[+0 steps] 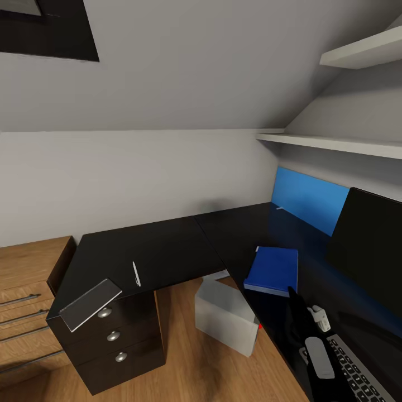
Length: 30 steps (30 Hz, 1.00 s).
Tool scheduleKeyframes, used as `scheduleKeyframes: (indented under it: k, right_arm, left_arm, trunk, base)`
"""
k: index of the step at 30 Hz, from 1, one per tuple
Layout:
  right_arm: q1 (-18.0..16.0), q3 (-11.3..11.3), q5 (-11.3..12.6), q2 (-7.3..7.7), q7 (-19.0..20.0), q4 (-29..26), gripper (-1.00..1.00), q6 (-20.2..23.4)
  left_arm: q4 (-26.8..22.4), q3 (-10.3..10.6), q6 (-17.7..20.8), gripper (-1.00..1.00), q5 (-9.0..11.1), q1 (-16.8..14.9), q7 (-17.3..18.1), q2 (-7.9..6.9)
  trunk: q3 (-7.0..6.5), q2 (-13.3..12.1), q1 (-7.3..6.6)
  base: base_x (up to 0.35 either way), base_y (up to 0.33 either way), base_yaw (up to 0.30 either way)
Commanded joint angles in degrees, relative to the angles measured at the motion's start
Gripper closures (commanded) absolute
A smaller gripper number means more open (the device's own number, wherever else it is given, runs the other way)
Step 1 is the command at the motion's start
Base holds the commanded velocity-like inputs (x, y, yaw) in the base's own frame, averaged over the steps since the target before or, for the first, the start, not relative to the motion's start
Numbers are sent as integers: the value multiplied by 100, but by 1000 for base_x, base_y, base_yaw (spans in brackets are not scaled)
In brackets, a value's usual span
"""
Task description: In the bedroom, organize the workspace by keeping the computer under the desk, ensuring the monitor is on the desk, placing the keyboard on the desk next to the monitor, placing the mouse on the desk next to the keyboard, moving the folder from the swivel chair onto the desk next to the mouse, stacking the notebook on top of the folder with the pen on top of the notebook, and positioning the swivel chair next to the desk.
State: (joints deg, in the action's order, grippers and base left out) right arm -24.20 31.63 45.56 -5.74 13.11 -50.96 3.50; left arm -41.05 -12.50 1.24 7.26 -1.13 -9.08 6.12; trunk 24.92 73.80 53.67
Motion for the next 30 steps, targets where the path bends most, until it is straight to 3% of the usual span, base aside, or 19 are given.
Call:
scheduleKeyframes:
  k: [1, 30]
  right_arm:
    - [-6, 27, 58, -6, 33, -2, 100, 37]
    - [-6, 19, 63, -6, -72, -2, 100, -85]
  left_arm:
    - [-8, -6, 11, -100, 56, -2, -6, 3]
    - [-4, -15, 14, -100, 56, -2, -15, -14]
  trunk:
    - [6, 4, 0]
    - [6, 4, 0]
  base:
    - [0, 0, 0]
    - [-32, 0, 0]
